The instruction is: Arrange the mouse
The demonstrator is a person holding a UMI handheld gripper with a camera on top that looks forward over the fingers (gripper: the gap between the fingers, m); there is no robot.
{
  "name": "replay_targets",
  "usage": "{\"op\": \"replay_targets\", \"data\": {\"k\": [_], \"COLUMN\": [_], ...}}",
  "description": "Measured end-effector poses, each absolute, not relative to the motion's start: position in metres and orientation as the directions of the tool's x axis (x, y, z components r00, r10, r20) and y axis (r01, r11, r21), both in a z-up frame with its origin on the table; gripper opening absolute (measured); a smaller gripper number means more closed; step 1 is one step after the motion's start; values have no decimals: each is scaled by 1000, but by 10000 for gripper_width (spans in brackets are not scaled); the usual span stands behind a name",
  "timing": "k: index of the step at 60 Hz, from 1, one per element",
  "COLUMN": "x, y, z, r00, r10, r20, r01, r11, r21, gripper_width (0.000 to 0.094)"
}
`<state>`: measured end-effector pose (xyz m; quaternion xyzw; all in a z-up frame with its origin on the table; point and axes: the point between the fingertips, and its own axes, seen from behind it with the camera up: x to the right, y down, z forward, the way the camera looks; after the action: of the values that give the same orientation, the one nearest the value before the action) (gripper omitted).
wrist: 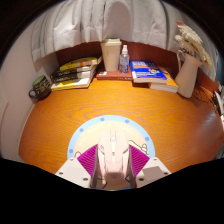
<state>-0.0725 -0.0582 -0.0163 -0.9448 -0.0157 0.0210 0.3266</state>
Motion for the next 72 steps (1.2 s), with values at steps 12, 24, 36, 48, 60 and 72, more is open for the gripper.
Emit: {"op": "replay_targets", "data": {"k": [12, 24, 36, 48, 60, 72], "x": [-75, -72, -70, -78, -80, -83], "y": [-58, -66, -106, -170, -231, -271], "z": [-19, 14, 83, 170, 230, 245], "r00": [998, 998, 1000, 999, 1000, 1000], "r10": [55, 57, 4, -28, -22, -31], "r20": [-30, 2, -8, -37, -21, 1], "r01": [27, 47, -3, -46, -29, -16], "r11": [-803, -791, -732, -624, -549, -539], "r21": [-596, -611, -682, -780, -836, -842], "gripper_width": [549, 731, 750, 755, 758, 756]}}
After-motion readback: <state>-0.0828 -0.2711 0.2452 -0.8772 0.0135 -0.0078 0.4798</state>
